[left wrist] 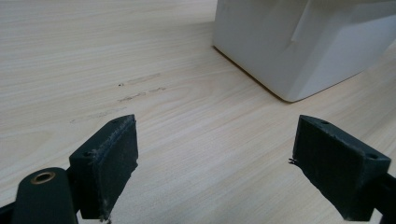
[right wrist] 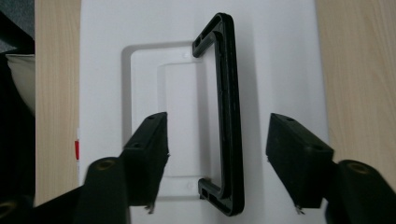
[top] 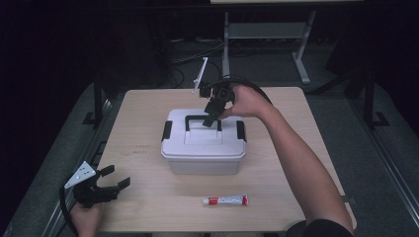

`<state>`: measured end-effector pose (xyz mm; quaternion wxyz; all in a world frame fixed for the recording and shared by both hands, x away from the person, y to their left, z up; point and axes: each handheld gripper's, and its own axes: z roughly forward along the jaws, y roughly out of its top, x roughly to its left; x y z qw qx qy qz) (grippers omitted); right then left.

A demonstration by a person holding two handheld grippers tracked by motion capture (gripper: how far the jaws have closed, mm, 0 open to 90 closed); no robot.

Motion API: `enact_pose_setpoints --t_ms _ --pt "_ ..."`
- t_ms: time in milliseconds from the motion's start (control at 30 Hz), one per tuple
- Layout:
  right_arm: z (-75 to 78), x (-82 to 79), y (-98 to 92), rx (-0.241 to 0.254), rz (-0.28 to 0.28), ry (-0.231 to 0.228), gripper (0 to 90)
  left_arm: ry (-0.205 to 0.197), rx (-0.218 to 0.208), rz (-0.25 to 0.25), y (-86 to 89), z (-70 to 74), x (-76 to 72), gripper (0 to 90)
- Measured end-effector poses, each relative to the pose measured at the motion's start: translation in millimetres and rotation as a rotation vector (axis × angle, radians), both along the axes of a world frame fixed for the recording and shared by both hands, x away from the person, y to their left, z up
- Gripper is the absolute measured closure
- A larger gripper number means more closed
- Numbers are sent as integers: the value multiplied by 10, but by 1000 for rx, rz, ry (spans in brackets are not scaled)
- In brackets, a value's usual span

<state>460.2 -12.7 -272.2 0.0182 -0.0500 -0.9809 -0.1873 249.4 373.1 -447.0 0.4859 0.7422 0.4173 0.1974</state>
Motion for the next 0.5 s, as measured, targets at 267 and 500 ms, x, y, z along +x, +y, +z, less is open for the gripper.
enact_pose_setpoints --t_ms 267,500 --pt "-53 5 74 -10 21 18 600 -1 -5 1 14 -2 1 134" --pt "-59 0 84 -14 23 11 684 0 -13 4 16 -4 0 134"
